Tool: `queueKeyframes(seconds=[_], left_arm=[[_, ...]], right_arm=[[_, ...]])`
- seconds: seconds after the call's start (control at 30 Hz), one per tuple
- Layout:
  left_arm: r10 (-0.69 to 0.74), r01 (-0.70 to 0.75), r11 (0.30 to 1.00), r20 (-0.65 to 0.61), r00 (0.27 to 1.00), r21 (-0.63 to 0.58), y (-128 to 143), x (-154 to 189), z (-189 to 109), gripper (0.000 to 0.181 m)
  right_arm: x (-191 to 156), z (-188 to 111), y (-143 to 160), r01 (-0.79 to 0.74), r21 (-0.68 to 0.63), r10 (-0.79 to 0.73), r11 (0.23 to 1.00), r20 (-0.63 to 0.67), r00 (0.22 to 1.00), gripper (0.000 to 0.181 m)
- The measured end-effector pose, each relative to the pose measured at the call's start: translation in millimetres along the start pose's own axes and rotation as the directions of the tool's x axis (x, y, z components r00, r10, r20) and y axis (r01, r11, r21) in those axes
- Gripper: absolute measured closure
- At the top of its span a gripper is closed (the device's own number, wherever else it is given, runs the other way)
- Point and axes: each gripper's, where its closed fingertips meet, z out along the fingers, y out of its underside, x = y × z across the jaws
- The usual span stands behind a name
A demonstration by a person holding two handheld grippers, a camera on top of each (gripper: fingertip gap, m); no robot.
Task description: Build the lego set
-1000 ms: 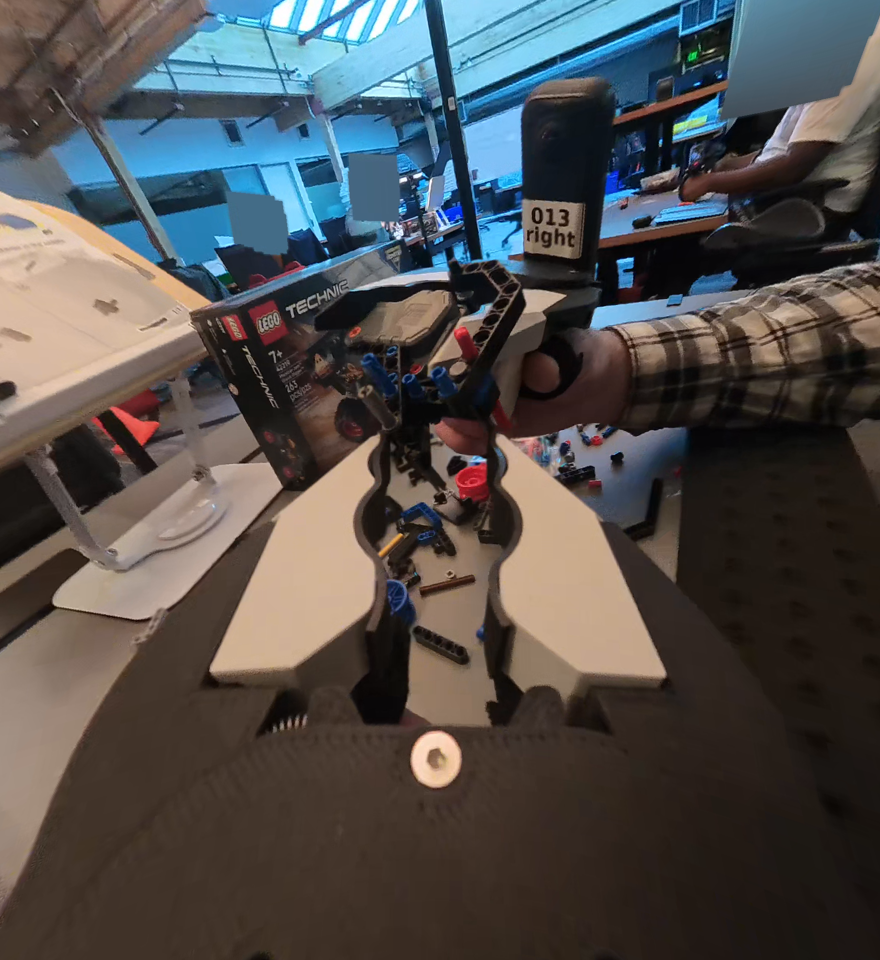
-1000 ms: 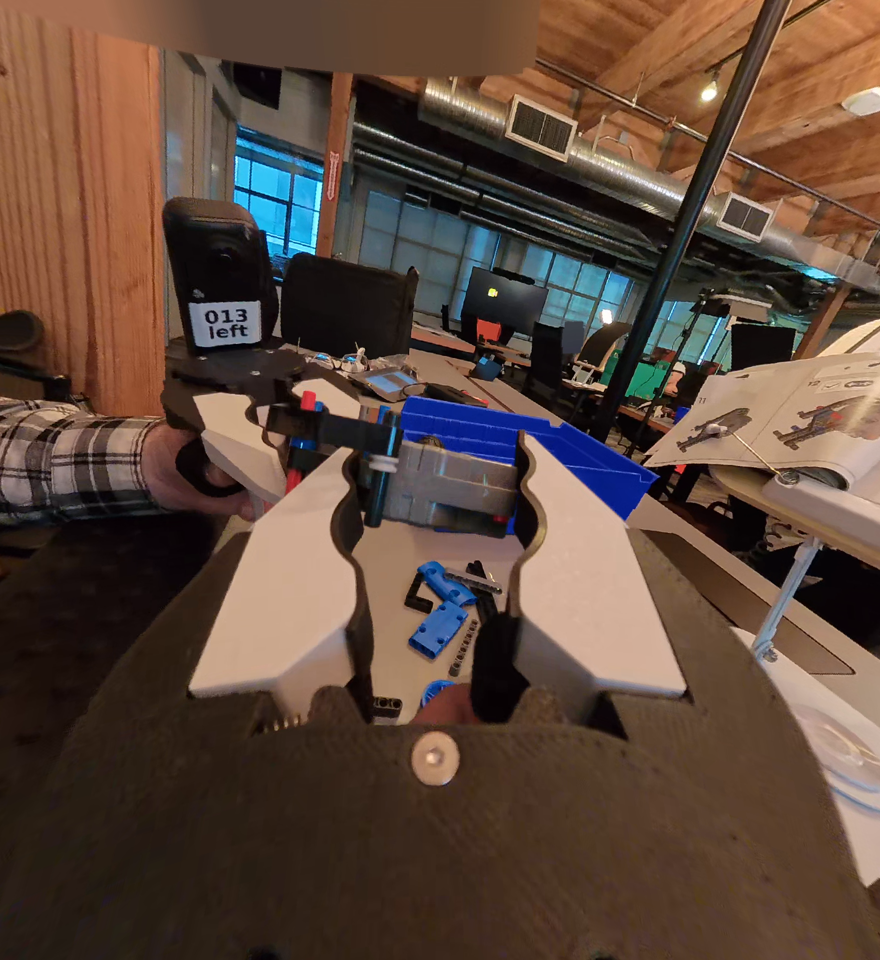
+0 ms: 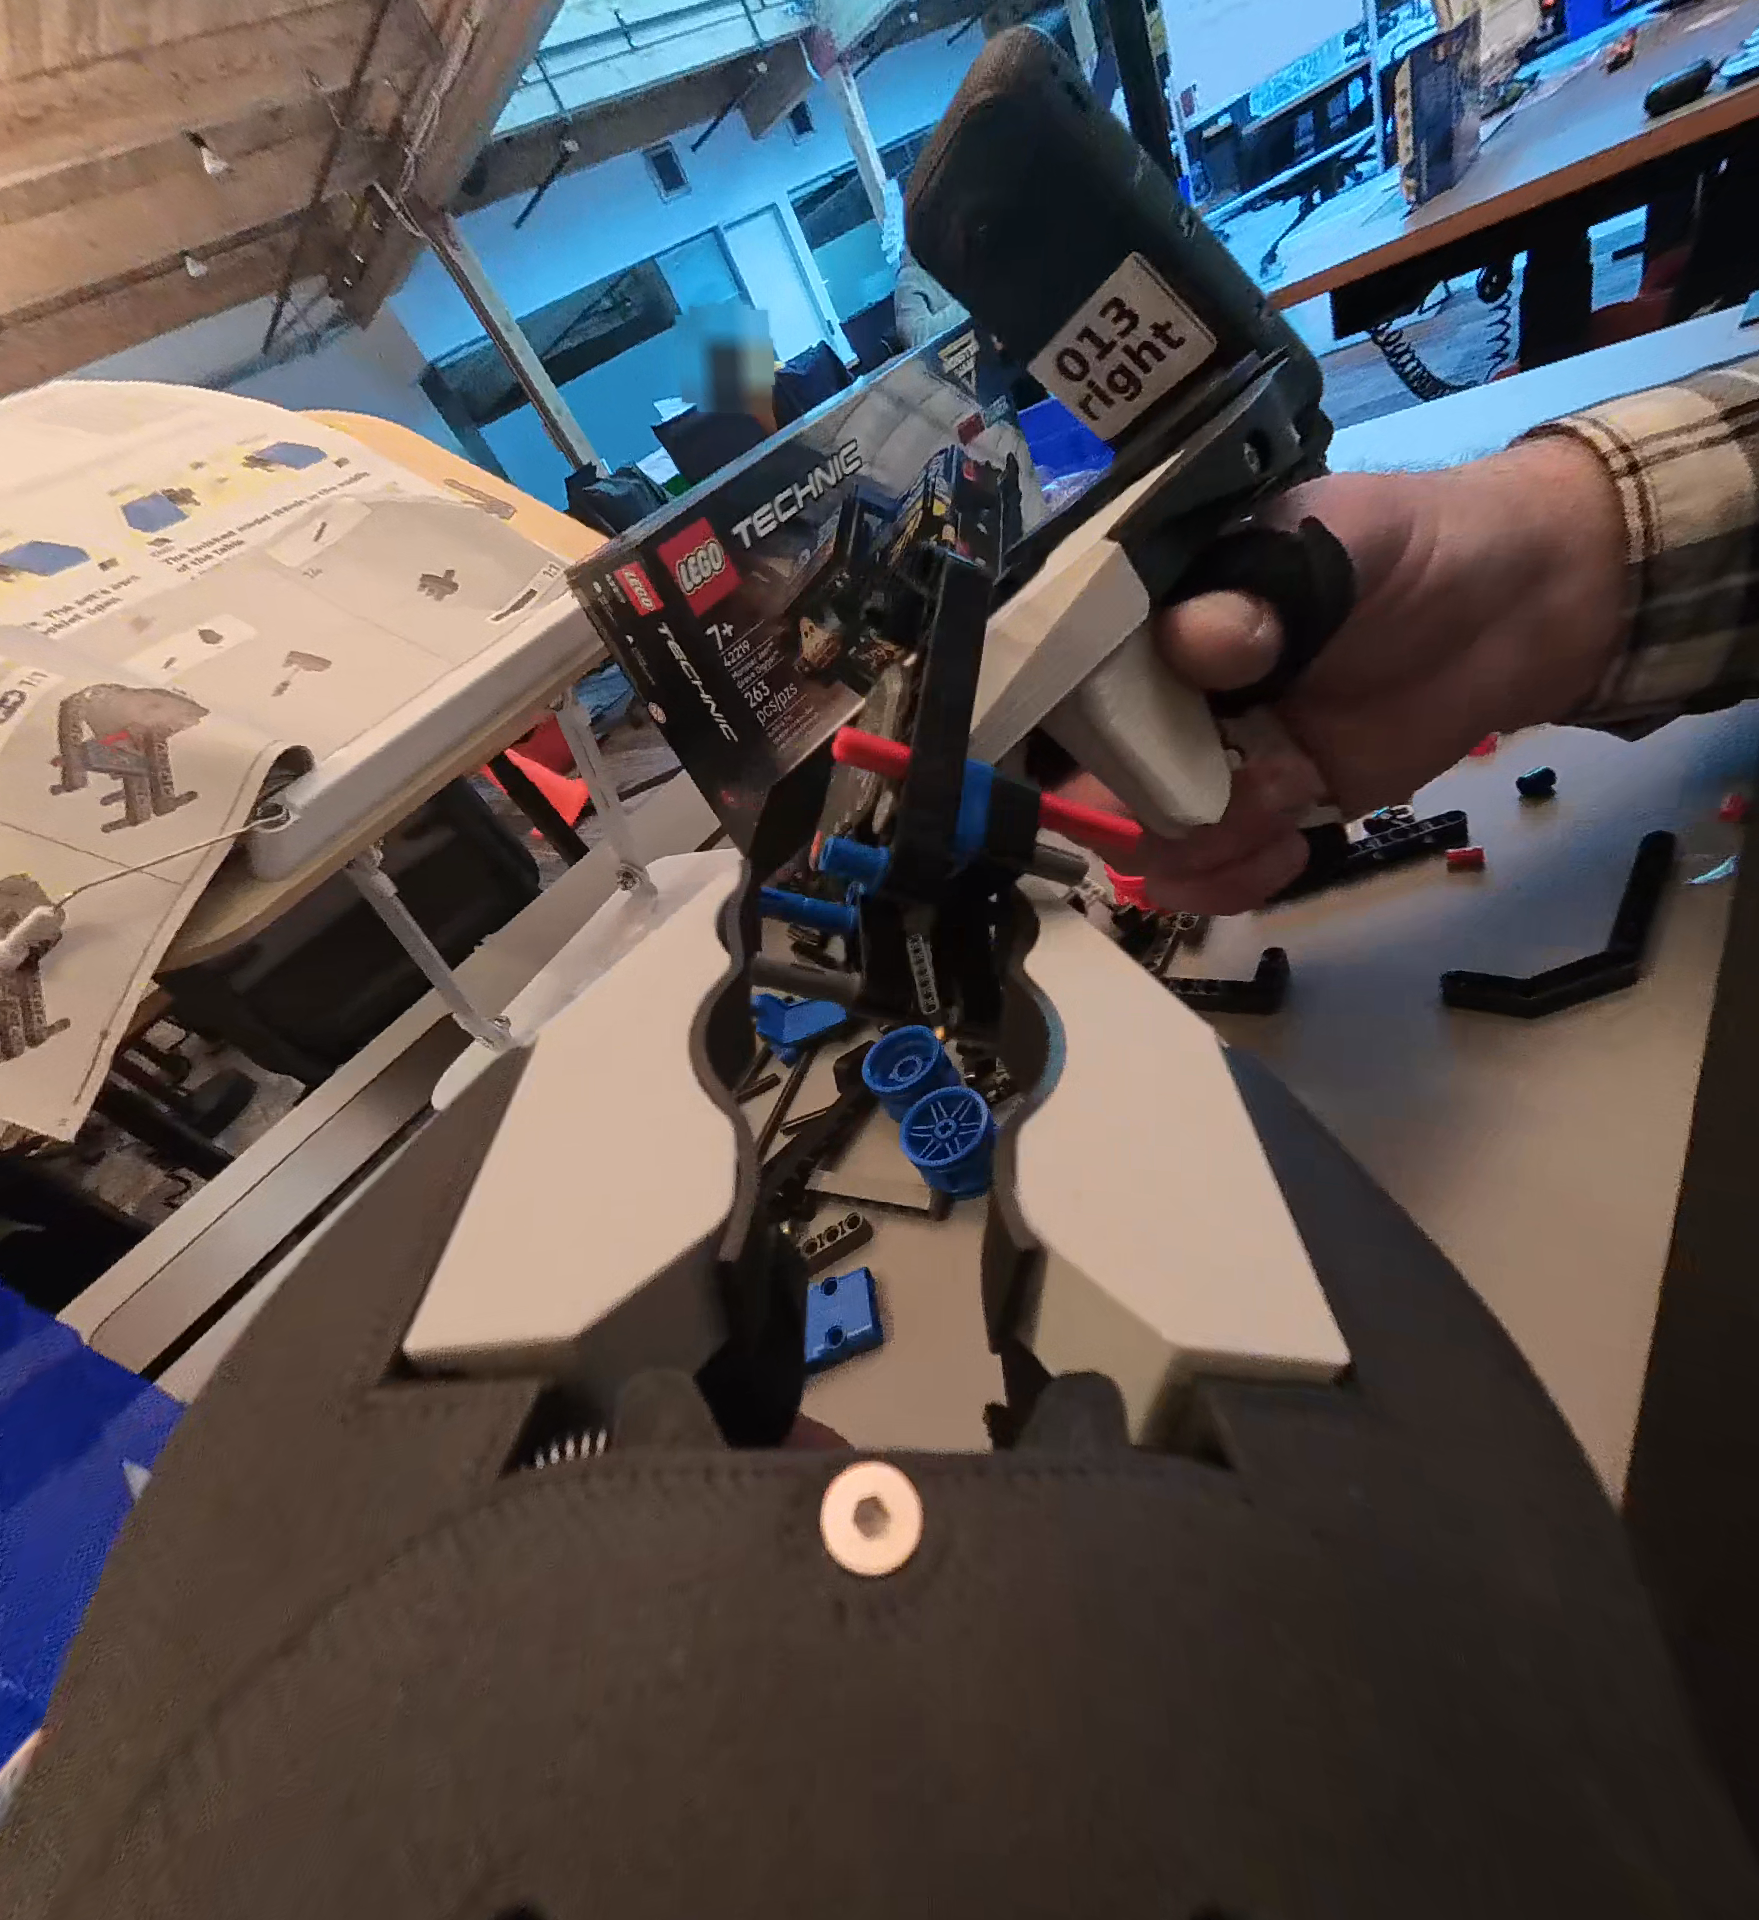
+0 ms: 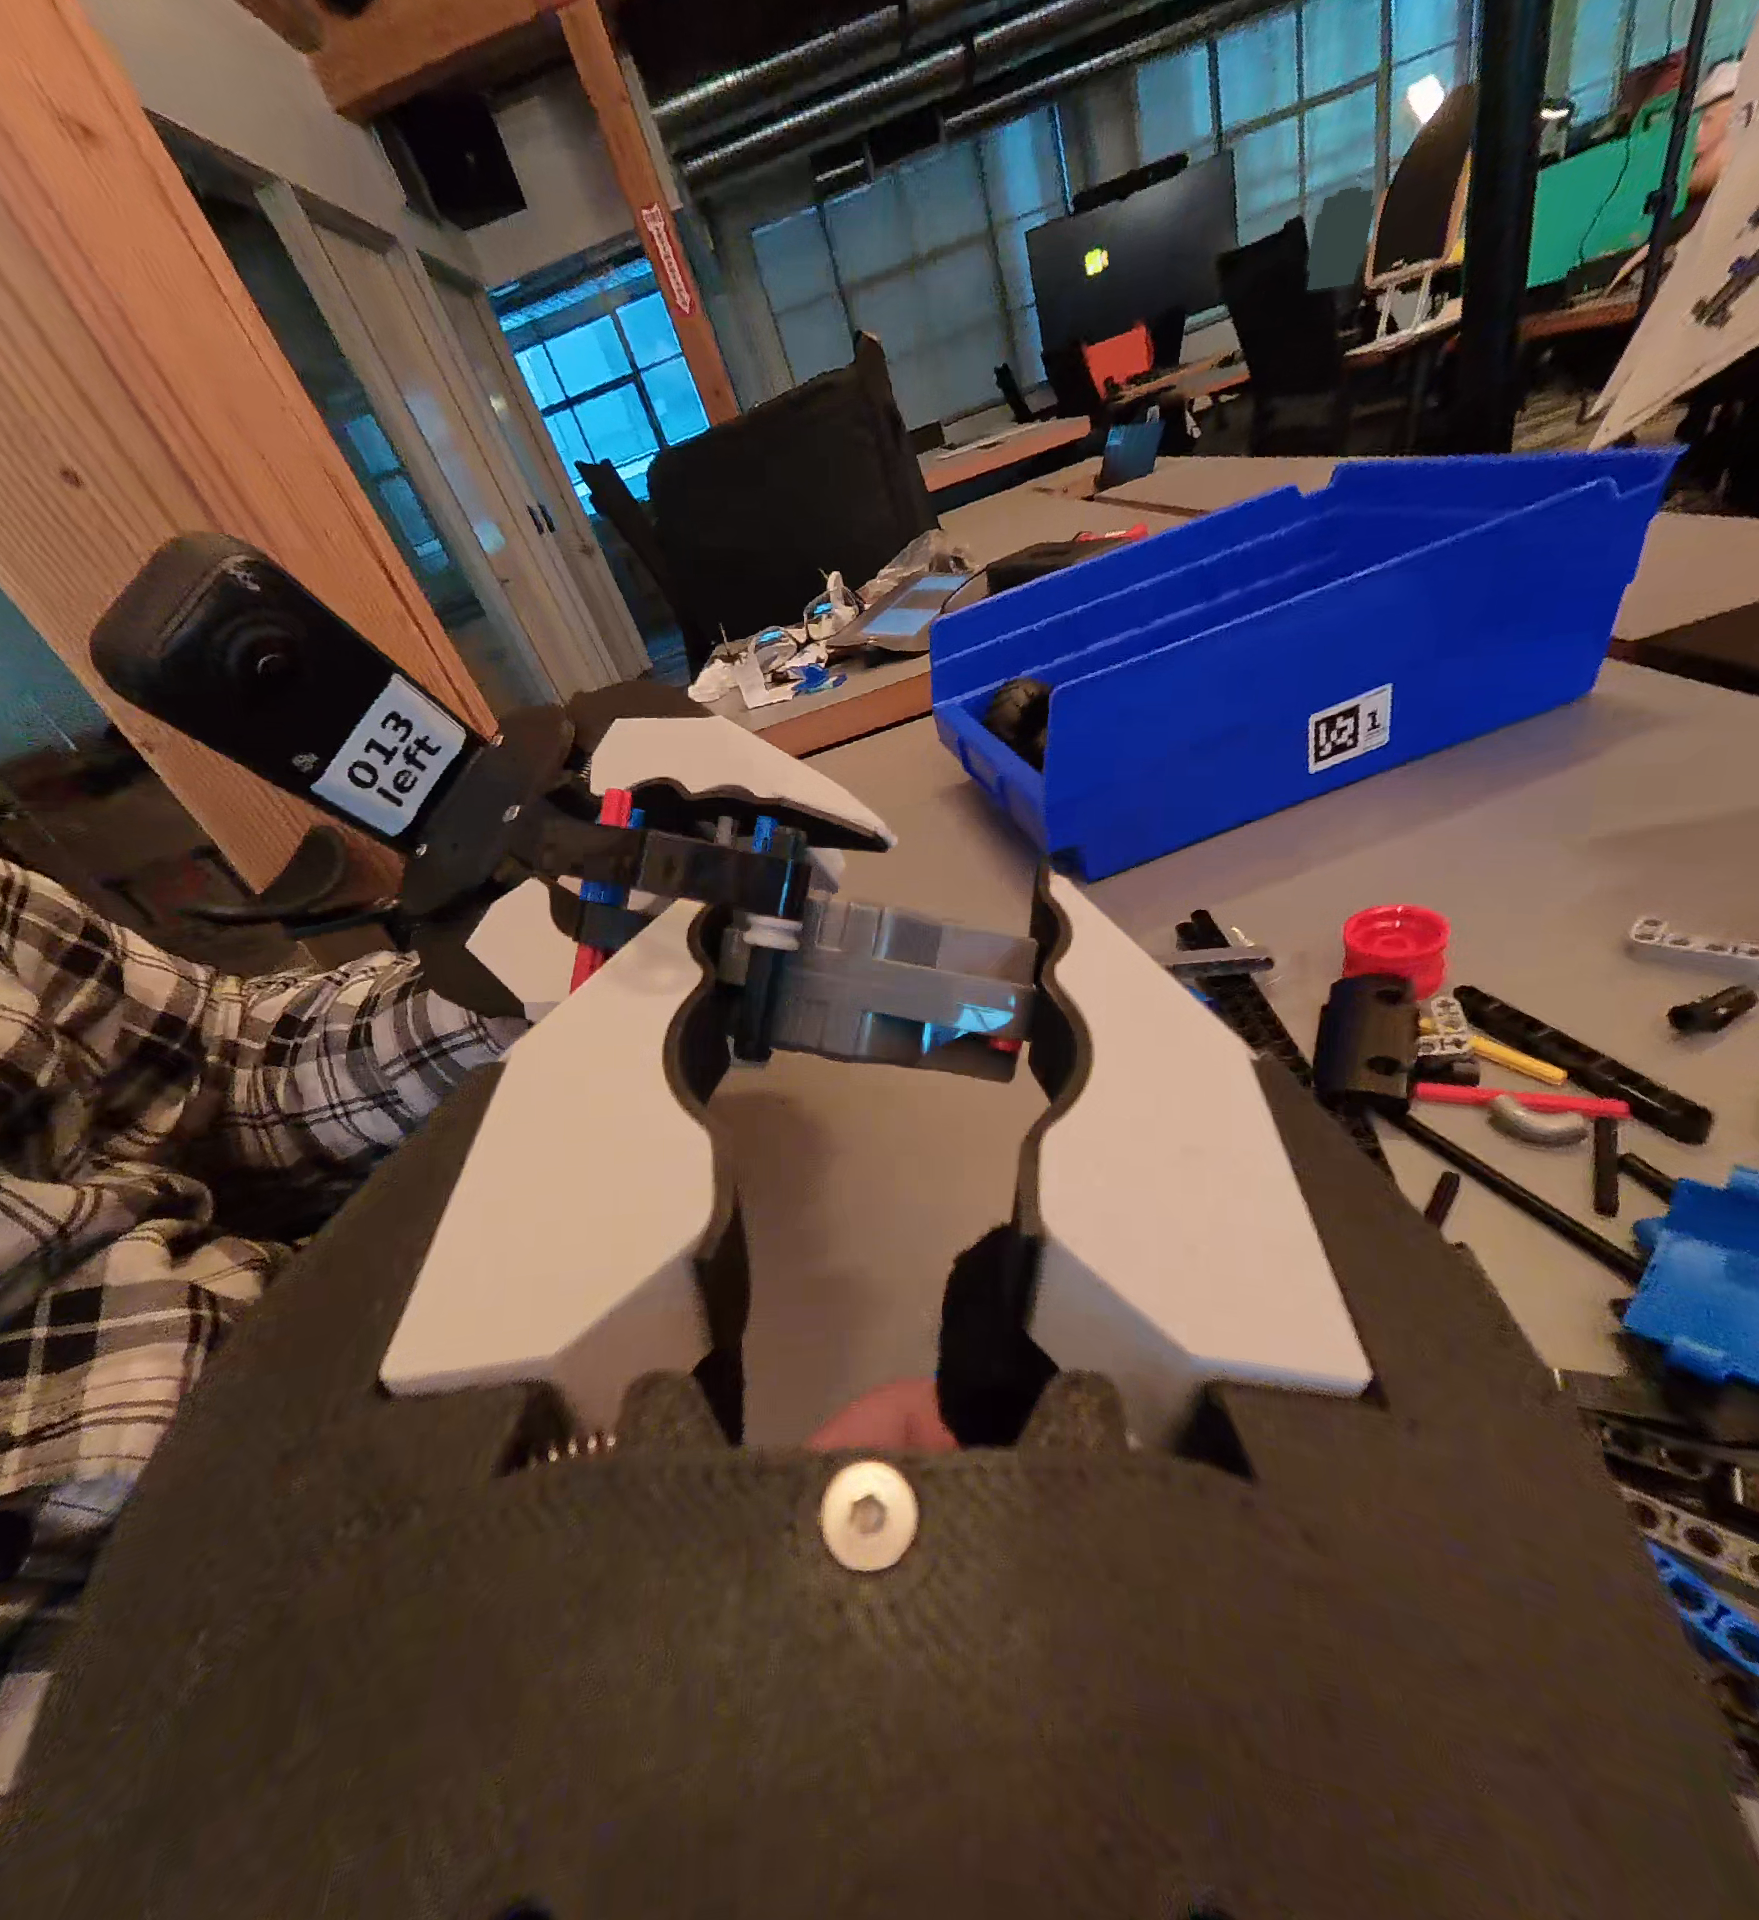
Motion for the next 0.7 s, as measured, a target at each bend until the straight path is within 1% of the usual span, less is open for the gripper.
queueKeyframes(seconds=[0.13,0.27,0.3,0.4,0.43,0.47,0.53,0.63,0.7], left_arm=[[-0.056,0.056,0.998,-0.020,0.998,0.015,-2,-1,-1,0.139],[-0.178,0.181,0.981,-0.052,0.983,0.063,-7,-6,-3,0.140],[-0.222,0.226,0.971,-0.053,0.974,0.079,-8,-11,-4,0.140],[-0.368,0.378,0.915,-0.089,0.925,0.141,-15,-23,-10,0.139],[-0.426,0.440,0.882,-0.117,0.897,0.169,-18,-26,-11,0.139],[-0.495,0.519,0.832,-0.161,0.854,0.197,-23,-29,-13,0.139],[-0.627,0.671,0.702,-0.239,0.741,0.240,-28,-37,-13,0.139],[-0.752,0.826,0.508,-0.340,0.564,0.246,-29,-45,-9,0.139],[-0.794,0.883,0.405,-0.387,0.469,0.238,-28,-47,-5,0.139]], right_arm=[[0,0,-1,-0.003,0.009,0.003,1.000,-0.001,1.000,0.124],[-4,-1,-7,0.002,0.040,-0.003,0.999,0.019,1.000,0.120],[-4,-2,-8,0.000,0.043,-0.001,0.999,0.020,1.000,0.117],[-2,-4,-13,-0.001,0.074,0.001,0.997,0.006,1.000,0.115],[-1,-5,-14,0.003,0.073,-0.003,0.997,0.002,1.000,0.114],[1,-5,-15,0.006,0.078,-0.005,0.997,-0.010,1.000,0.115],[7,-8,-17,0.031,0.084,-0.027,0.996,-0.048,0.999,0.116],[21,-13,-18,0.158,0.054,-0.146,0.986,-0.172,0.974,0.119],[29,-17,-20,0.269,0.010,-0.257,0.963,-0.260,0.931,0.121]])
